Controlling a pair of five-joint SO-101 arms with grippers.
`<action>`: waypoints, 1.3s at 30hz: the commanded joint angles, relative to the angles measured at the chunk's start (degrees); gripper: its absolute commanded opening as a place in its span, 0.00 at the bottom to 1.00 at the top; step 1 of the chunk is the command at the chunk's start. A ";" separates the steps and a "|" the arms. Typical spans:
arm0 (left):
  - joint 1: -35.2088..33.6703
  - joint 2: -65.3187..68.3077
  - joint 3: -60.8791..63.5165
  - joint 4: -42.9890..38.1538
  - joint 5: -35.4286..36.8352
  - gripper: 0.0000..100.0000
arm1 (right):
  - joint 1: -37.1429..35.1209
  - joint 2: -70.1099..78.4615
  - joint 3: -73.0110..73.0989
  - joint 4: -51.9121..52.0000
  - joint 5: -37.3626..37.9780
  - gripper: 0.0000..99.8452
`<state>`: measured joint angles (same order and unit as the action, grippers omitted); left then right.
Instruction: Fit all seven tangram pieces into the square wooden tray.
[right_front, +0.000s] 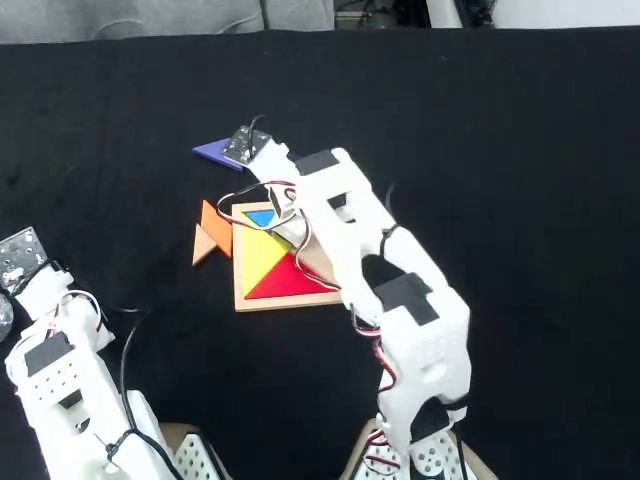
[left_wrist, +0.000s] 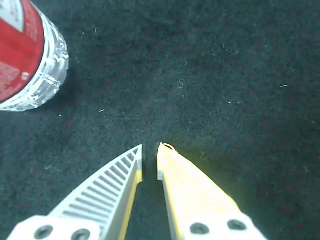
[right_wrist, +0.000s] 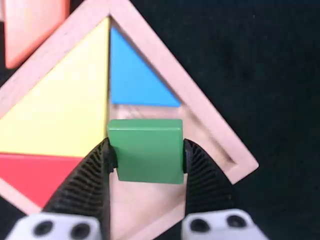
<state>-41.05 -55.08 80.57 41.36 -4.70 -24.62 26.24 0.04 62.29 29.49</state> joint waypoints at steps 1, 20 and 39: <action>0.40 -0.88 -1.71 -0.88 0.18 0.07 | -2.02 0.22 -4.00 -0.53 -3.78 0.02; 0.40 -0.88 -1.71 -0.88 0.18 0.07 | -2.11 0.22 -5.14 2.29 -5.45 0.11; 0.40 -0.88 -1.71 -0.88 0.18 0.07 | -5.27 0.22 -5.05 3.34 -5.36 0.22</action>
<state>-41.05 -55.08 80.57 41.36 -4.70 -28.22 26.86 -1.89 64.22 24.40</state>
